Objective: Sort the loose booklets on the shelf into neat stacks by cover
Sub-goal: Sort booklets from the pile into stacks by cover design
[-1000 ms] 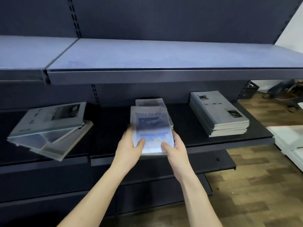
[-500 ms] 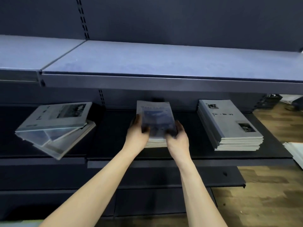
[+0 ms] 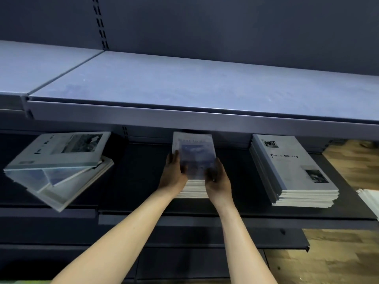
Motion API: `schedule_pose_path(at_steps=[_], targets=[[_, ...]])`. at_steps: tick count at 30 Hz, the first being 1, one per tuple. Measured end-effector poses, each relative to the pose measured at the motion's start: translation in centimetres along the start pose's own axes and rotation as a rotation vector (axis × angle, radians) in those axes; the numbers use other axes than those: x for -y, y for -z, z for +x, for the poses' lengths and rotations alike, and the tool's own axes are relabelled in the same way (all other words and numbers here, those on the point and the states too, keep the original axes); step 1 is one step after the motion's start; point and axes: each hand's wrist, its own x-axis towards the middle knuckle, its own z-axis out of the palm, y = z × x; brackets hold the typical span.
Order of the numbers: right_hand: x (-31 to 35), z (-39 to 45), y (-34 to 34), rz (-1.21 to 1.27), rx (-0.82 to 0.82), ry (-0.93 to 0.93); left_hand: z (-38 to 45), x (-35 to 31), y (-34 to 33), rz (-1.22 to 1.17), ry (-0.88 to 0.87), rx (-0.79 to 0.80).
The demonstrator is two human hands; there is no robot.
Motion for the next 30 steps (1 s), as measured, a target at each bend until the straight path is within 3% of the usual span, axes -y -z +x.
schedule_pose_path(at_steps=[6, 12, 16, 22, 30], targets=[[-0.8, 0.1, -0.3, 0.051, -0.025, 0.008, 0.4, 0.6, -0.3, 0.003, 0.038, 0.039], [-0.3, -0.1, -0.4, -0.235, -0.112, 0.134, -0.8, 0.6, 0.7, -0.020, 0.037, 0.032], [1.3, -2.2, -1.6, -0.304, -0.126, 0.188, -2.6, 0.9, 2.7, 0.123, -0.037, -0.016], [3.6, -5.1, -5.2, -0.376, 0.063, 0.316, -5.8, 3.6, 7.2, 0.378, -0.022, -0.110], [5.4, -7.9, -11.2, -0.402, 0.248, 0.327, -9.2, 7.9, 13.1, 0.427, 0.069, -0.141]])
